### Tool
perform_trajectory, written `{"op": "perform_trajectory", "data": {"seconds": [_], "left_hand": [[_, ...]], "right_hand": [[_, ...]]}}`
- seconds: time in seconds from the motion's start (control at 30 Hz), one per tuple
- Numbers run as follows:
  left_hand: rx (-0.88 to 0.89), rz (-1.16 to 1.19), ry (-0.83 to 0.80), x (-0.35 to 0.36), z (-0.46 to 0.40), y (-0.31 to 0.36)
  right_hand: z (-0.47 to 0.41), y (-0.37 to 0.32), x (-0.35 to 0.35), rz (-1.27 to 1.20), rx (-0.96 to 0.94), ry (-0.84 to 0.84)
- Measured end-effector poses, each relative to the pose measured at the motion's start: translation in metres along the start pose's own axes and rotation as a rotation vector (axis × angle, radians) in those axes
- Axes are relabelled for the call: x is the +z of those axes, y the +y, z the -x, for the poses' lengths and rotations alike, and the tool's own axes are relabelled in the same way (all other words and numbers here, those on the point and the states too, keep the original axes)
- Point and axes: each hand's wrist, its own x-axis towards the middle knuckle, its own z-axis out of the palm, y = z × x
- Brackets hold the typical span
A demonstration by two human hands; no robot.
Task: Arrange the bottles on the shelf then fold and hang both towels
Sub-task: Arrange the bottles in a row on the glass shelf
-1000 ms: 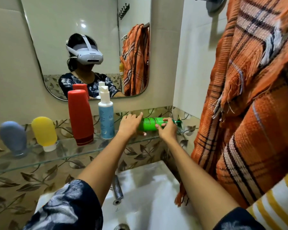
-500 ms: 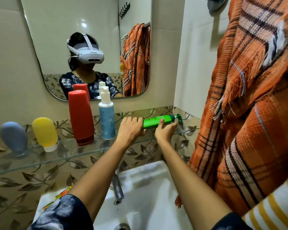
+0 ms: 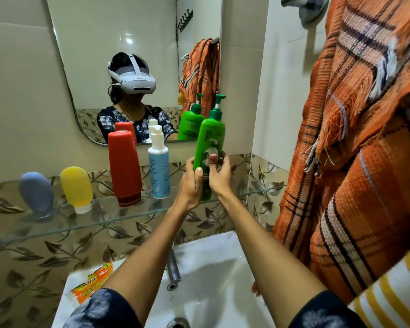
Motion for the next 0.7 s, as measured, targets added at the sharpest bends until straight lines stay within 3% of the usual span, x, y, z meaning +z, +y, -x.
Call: {"op": "perform_trajectory", "data": {"seconds": [0.27,0.7], "left_hand": [[-0.063,0.007,0.038,0.002,-0.004,-0.007],[-0.090,-0.078,0.068,0.011,-0.008,-0.029]], "right_hand": [[0.003,0.000,0.001,0.080,-0.110,-0.010],[-0.007,0.030,-0.001,0.128,-0.060,-0.147]]}}
